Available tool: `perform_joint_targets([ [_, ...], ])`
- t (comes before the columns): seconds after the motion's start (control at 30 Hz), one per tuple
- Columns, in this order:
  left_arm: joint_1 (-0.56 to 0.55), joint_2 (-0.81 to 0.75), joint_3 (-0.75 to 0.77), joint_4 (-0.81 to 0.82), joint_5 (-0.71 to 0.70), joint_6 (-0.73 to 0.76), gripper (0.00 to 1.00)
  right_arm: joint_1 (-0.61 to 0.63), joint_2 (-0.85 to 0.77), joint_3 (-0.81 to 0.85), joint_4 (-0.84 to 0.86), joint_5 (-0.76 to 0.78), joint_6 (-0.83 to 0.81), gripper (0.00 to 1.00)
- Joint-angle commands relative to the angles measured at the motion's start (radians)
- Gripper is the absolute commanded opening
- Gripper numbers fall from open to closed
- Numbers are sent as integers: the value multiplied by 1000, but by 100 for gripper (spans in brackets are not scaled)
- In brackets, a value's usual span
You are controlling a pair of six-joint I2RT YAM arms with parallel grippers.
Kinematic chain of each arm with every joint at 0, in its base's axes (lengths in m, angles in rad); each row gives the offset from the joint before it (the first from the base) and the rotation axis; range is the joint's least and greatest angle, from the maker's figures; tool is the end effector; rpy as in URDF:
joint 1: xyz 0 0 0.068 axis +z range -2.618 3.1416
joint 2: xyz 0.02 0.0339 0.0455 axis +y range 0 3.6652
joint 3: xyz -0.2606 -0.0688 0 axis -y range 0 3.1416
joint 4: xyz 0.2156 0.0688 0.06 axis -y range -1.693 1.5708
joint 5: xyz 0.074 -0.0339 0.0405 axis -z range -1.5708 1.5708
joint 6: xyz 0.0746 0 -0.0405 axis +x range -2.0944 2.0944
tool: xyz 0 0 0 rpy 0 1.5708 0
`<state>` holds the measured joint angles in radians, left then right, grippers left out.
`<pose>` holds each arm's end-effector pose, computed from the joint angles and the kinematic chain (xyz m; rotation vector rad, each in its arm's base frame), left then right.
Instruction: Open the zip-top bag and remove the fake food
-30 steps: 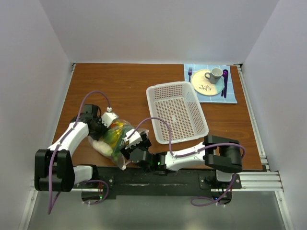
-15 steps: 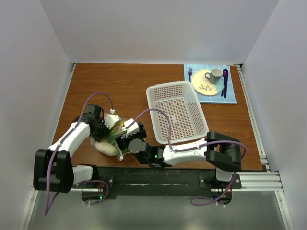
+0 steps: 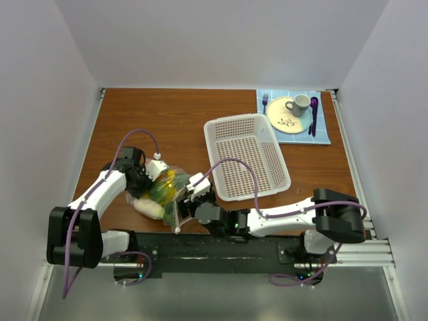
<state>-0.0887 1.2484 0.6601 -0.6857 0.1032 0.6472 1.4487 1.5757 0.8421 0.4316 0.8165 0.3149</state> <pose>0.1920 -0.0248 0.1492 1.0377 2.6310 -0.0239 0.0955 0.3319 0.2371 -0.4615 1.7438 0.5037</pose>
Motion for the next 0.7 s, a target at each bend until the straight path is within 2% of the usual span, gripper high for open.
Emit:
perform_joint_targets([
  [0.0,-8,17,-8,8,13,-4,0,6,1,-2,-1,-94,-17,72],
  [0.1,-9,17,-1,0,12,0,0,4,52,23,-4,-198,-85,69],
  [0.2,-8,16,6,-3,-3,8,0,-1,60,37,-19,-261,-112,56],
  [0.27,-9,14,6,3,-13,14,0,-1,50,25,-11,-273,-106,52],
  [0.43,-8,26,9,9,-10,14,0,-5,47,2,19,-283,-141,57],
  [0.67,-8,34,9,8,-19,26,0,-36,110,31,-11,-407,-174,63],
])
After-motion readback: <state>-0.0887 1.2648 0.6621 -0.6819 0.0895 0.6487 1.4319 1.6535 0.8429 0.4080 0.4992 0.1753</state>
